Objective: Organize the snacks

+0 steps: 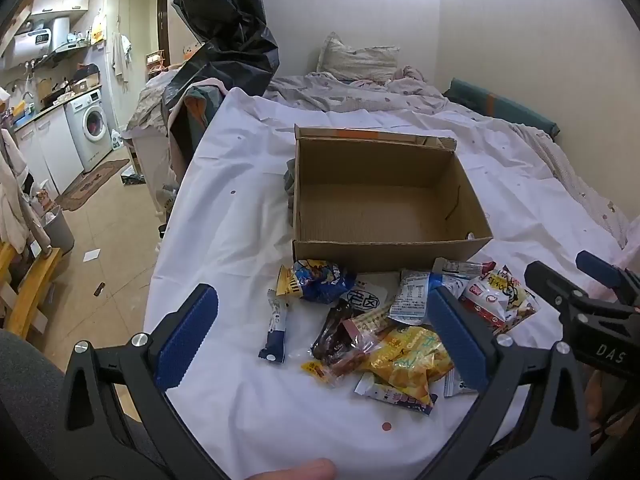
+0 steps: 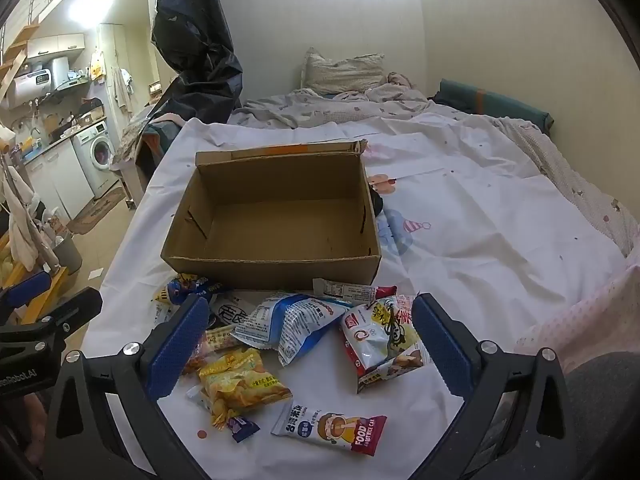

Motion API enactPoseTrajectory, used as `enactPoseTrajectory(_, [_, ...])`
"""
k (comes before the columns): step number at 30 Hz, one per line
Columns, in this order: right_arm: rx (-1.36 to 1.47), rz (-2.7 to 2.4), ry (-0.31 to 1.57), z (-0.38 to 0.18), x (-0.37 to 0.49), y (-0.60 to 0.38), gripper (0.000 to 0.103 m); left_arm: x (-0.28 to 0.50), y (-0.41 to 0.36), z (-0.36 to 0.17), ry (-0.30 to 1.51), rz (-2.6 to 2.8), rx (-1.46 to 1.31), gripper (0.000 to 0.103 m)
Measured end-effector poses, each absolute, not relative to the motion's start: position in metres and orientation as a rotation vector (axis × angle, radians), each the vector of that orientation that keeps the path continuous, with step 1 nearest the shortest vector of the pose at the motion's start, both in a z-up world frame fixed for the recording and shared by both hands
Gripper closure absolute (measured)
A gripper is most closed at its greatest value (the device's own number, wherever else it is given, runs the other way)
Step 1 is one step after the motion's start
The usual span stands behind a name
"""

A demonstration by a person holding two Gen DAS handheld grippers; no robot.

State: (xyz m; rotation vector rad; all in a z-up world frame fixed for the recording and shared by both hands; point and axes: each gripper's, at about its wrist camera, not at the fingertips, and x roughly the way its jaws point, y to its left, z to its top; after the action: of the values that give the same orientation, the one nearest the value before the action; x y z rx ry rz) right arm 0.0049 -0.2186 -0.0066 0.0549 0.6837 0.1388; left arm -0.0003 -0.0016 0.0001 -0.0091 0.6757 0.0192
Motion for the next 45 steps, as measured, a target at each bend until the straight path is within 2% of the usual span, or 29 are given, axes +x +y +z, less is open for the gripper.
enactPoseTrajectory(45, [-0.003, 0.128, 0.664, -0.006, 0.004, -0.214, 0.000, 0.000, 0.007, -0.001, 0.686, 0.031, -0.045, 0.000])
